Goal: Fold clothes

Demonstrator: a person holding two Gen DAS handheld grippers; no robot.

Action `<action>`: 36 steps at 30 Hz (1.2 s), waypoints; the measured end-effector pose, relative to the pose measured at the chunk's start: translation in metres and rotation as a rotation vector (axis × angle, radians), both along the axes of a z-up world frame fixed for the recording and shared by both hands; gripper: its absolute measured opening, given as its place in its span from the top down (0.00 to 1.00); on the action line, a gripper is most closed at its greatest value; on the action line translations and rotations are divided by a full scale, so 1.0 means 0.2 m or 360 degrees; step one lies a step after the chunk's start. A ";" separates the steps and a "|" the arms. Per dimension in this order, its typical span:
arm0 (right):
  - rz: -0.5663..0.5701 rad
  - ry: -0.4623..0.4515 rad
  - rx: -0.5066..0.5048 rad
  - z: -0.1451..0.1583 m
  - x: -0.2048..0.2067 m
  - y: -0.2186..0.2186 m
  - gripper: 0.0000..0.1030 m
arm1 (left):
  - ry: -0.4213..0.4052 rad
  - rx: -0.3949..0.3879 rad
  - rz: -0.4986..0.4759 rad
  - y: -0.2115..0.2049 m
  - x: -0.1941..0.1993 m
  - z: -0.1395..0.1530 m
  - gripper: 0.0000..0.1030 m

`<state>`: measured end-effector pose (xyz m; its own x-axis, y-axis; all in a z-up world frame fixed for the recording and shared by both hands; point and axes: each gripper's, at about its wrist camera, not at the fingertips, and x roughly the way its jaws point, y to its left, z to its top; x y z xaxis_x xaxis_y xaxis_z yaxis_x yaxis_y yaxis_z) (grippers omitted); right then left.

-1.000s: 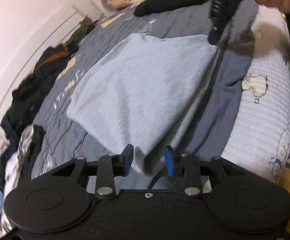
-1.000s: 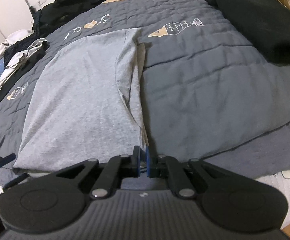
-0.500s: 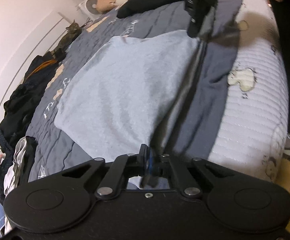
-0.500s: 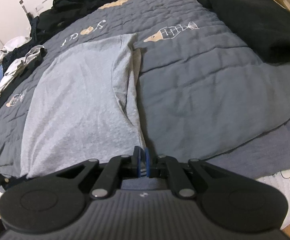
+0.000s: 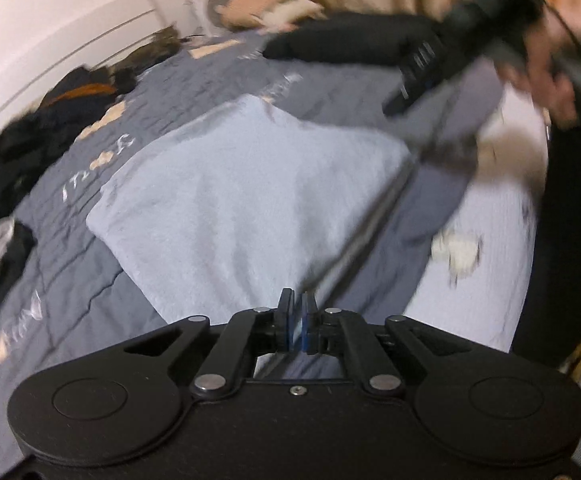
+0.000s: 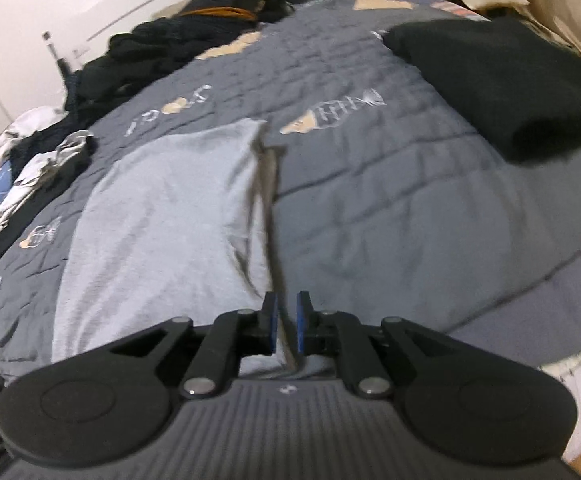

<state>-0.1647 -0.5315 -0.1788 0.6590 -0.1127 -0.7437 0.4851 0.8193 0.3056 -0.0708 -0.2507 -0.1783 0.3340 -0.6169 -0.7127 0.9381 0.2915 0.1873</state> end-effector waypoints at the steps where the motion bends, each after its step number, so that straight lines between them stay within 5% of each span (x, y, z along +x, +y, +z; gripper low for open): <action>1: 0.0017 -0.0009 0.0016 0.00 0.02 0.00 0.91 | 0.0043 -0.0041 0.0045 0.00 0.03 0.02 0.85; 4: 0.0045 -0.0039 0.0077 0.02 0.08 0.01 0.89 | 0.0163 -0.0141 0.0183 0.02 0.11 0.05 0.69; 14: 0.0244 -0.0154 0.0060 0.11 0.42 0.07 0.78 | 0.0504 -0.0495 0.0611 0.09 0.37 0.12 0.67; 22: 0.0433 -0.0206 -0.0076 0.16 0.76 0.07 0.68 | 0.0610 -0.0497 0.0815 0.11 0.52 0.06 0.61; 28: 0.0632 -0.0227 -0.0037 0.17 1.06 0.11 0.63 | 0.0677 -0.0537 0.0910 0.16 0.62 0.06 0.61; 36: 0.0573 -0.0238 0.0056 0.12 1.13 0.13 0.62 | 0.0722 -0.0690 0.0979 0.15 1.01 0.10 0.61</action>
